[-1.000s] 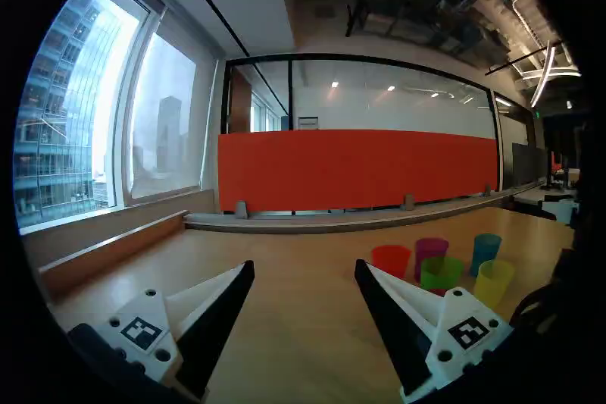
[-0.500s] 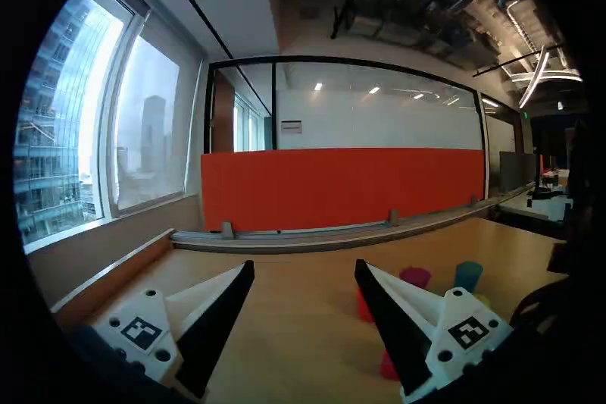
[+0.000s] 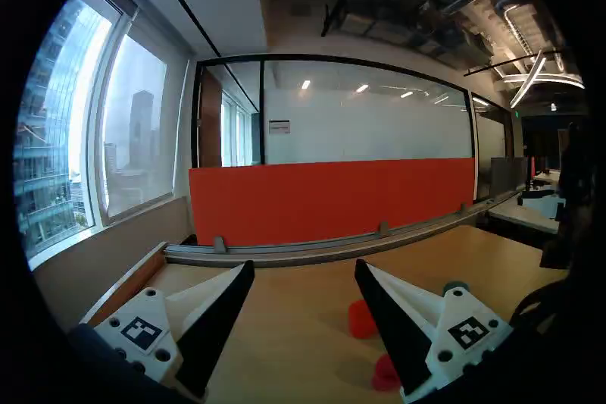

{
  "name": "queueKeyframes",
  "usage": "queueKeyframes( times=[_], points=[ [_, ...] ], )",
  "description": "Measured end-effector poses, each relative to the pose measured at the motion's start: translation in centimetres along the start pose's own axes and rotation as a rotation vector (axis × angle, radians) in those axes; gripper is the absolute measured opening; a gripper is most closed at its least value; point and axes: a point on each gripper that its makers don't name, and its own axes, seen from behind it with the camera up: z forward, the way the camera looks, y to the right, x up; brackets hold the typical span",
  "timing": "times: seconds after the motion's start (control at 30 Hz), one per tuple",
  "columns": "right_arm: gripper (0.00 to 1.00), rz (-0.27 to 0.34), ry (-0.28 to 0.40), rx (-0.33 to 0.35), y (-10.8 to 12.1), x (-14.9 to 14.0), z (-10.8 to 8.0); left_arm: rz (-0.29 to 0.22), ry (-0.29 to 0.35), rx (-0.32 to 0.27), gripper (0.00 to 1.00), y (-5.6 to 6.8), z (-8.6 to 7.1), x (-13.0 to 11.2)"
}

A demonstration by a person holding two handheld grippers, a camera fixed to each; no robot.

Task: Pour water

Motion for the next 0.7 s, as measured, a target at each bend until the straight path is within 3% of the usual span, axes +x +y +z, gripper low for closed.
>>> queueKeyframes(
  times=[0.4, 0.7],
  points=[
    [1.0, 0.029, 0.007, 0.029, -0.1, 4.6, 0.1, -0.032, -0.006, -0.038, 0.99, 0.2, 0.1, 4.0],
    [1.0, 0.024, 0.009, 0.048, -0.2, 5.2, 0.2, -0.038, -0.013, -0.084, 0.99, 1.1, 0.2, 5.1]
  ],
)
